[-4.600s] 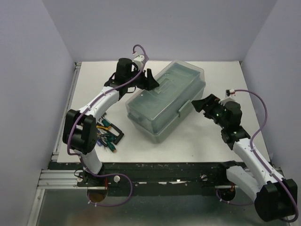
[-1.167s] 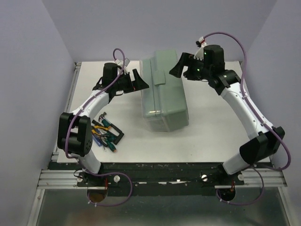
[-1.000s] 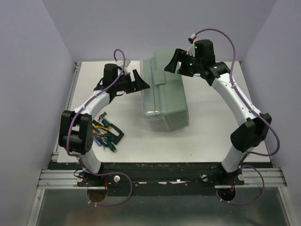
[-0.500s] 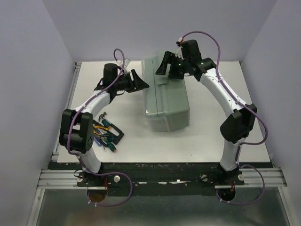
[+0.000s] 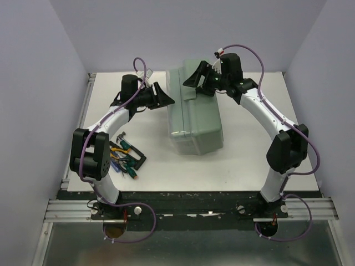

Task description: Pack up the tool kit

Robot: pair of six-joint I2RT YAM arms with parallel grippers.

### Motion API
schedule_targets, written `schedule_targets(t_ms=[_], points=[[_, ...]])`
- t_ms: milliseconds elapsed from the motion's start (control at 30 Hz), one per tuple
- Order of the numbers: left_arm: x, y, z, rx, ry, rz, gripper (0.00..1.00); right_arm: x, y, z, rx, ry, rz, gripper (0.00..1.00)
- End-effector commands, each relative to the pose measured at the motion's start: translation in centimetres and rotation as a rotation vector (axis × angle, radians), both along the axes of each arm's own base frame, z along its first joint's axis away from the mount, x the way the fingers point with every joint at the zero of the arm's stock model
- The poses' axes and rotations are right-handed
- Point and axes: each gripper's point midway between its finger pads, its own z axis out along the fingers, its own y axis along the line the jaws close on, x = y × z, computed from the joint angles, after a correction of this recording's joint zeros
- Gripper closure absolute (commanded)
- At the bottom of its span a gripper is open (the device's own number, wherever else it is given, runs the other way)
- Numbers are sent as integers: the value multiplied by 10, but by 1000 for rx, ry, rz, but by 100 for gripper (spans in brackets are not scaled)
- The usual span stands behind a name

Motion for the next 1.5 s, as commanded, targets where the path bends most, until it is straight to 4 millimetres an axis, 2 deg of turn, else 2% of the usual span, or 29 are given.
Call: schedule_targets(t_ms=[0, 333, 600, 767, 900, 1000, 1100, 1200, 1333, 1467], points=[[-12, -22, -33, 64, 32, -76, 50, -45, 34, -63, 71, 281, 128, 13], [-12, -21, -31, 76, 27, -65, 51, -53, 35, -59, 217, 296, 68, 13], [-14, -17, -38, 108, 63, -46, 51, -52, 21, -63, 188, 266, -27, 13], [-9, -8, -32, 158, 31, -17, 50, -48, -5, -64, 99, 186, -144, 12], [-5, 2, -18, 164, -16, 9, 46, -45, -34, -45, -42, 72, -216, 9], [-4, 8, -5, 165, -60, 20, 39, -44, -58, -23, -143, -35, -263, 8], [-5, 13, 9, 169, -108, 35, 26, -49, -75, 0, -213, -154, -260, 6], [-5, 17, 17, 168, -130, 53, 18, -53, -97, 12, -297, -219, -297, 2], [-5, 21, 27, 145, -132, 75, 11, -59, -112, 6, -350, -182, -265, 2], [-8, 21, 30, 111, -126, 91, 8, -63, -111, -13, -312, -115, -208, 3]])
